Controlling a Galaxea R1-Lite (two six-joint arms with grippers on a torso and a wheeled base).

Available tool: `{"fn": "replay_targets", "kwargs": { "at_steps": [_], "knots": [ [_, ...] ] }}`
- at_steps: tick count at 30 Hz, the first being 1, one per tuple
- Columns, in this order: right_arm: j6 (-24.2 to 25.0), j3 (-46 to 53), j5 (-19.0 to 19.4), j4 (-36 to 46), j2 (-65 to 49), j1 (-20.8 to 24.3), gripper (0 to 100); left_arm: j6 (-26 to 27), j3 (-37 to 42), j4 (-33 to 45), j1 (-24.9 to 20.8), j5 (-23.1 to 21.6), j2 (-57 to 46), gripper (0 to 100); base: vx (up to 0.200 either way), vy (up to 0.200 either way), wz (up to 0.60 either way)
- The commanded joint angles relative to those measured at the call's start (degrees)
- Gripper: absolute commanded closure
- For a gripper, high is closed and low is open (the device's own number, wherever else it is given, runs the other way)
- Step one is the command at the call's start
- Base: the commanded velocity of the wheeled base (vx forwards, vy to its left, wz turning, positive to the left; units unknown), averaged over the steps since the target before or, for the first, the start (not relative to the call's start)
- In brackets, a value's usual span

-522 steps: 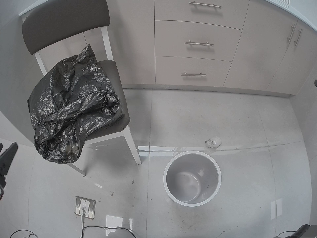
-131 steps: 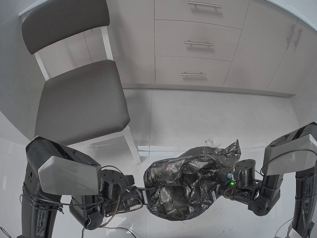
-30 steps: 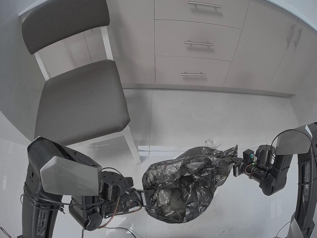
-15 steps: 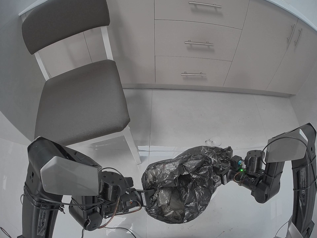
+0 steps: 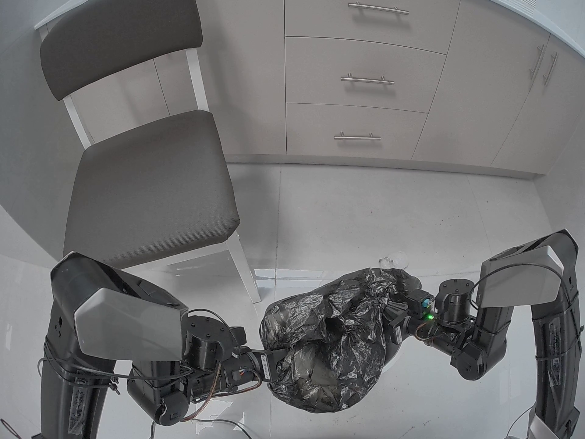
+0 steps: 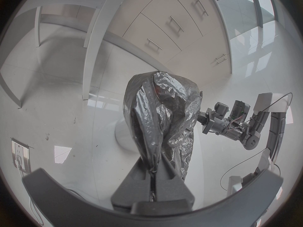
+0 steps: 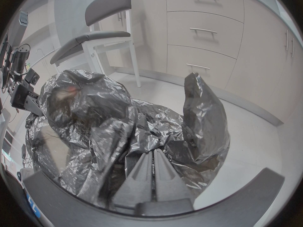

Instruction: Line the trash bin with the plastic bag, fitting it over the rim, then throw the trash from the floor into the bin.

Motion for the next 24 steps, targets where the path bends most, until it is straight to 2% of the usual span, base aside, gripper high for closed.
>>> {"fn": "replay_targets", "kwargs": {
  "at_steps": [1, 12, 21, 24],
  "knots": [
    [-0.02, -2.32, 0.05, -0.85, 1.73, 0.76, 100, -0.01, -0.02, -0.02, -0.01, -0.02, -0.08, 100, 0.000, 0.000, 0.00],
    [0.25, -9.35, 0.05, 3.46, 9.38, 0.06, 100, -0.01, 0.07, -0.02, -0.01, 0.07, -0.08, 100, 0.000, 0.000, 0.00],
    [3.50, -10.32, 0.14, 6.54, 8.94, 0.58, 100, 0.08, 0.07, -0.02, -0.10, 0.07, -0.08, 100, 0.000, 0.000, 0.00],
    [6.23, -11.38, 0.05, 7.15, 9.03, 0.67, 100, 0.17, 0.15, -0.02, -0.10, 0.07, -0.08, 100, 0.000, 0.000, 0.00]
  ]
}}
